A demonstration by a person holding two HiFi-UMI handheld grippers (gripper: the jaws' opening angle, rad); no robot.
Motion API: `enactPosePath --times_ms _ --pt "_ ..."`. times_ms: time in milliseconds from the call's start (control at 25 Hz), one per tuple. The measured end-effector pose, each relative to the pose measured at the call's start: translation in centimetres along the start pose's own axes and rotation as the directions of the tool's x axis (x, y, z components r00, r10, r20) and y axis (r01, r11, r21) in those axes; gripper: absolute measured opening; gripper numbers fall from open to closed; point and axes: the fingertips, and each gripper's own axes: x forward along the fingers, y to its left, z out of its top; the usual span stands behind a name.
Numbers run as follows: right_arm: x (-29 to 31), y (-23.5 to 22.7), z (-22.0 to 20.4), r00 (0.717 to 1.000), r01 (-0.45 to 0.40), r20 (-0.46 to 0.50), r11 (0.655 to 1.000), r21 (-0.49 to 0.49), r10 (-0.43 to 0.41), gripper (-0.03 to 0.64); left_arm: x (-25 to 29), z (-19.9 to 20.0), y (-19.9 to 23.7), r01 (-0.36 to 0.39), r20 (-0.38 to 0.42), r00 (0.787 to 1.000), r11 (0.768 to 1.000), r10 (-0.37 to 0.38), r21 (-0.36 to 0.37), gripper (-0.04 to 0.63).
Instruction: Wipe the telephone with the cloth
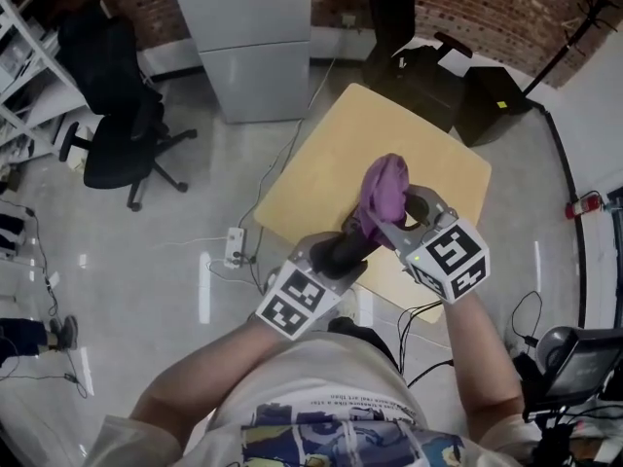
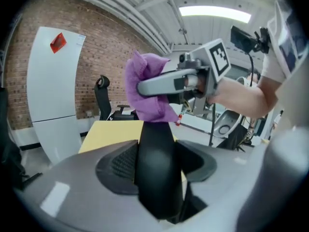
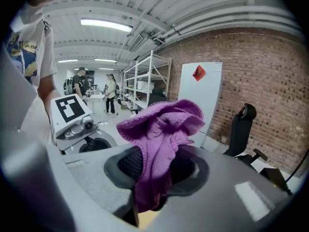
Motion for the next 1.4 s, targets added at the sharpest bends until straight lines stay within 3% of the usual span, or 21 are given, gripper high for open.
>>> enactPosePath --times_ms 240,600,800,1120,1400 --pt "-1.7 -1.4 0.8 0.997 0.07 0.013 0.997 0.015 -0.07 0.114 -0.8 -0.3 -0.1 0.014 0.017 1.0 1.0 -0.014 -0.011 0.252" --pt "-0.3 8.0 4.4 0.992 -0.105 0.063 0.993 -0.045 0.108 0.114 -0.9 -0.2 -0.4 0.027 0.024 0.999 0.999 -0.027 -0.018 0.252" --pt "0.8 11.3 4.2 0.984 -0.172 0.037 0.983 -0.058 0.174 0.114 -1.3 0.2 -0.5 0.031 0.032 0.999 0.999 -0.03 -0.022 0.252" --pt "-0.3 6.5 1.4 0.999 -0.035 -0.018 0.999 -0.032 0.035 0.114 -2.6 -0.8 0.3 0.013 0.045 0.999 0.999 -0.012 -0.03 0.252" --pt "-2.5 3.4 1.8 0.998 0.069 -0.014 0.997 -0.017 -0.069 0.114 -3.4 -1.1 0.1 0.03 0.06 0.998 0.998 -0.026 -0.054 0.252"
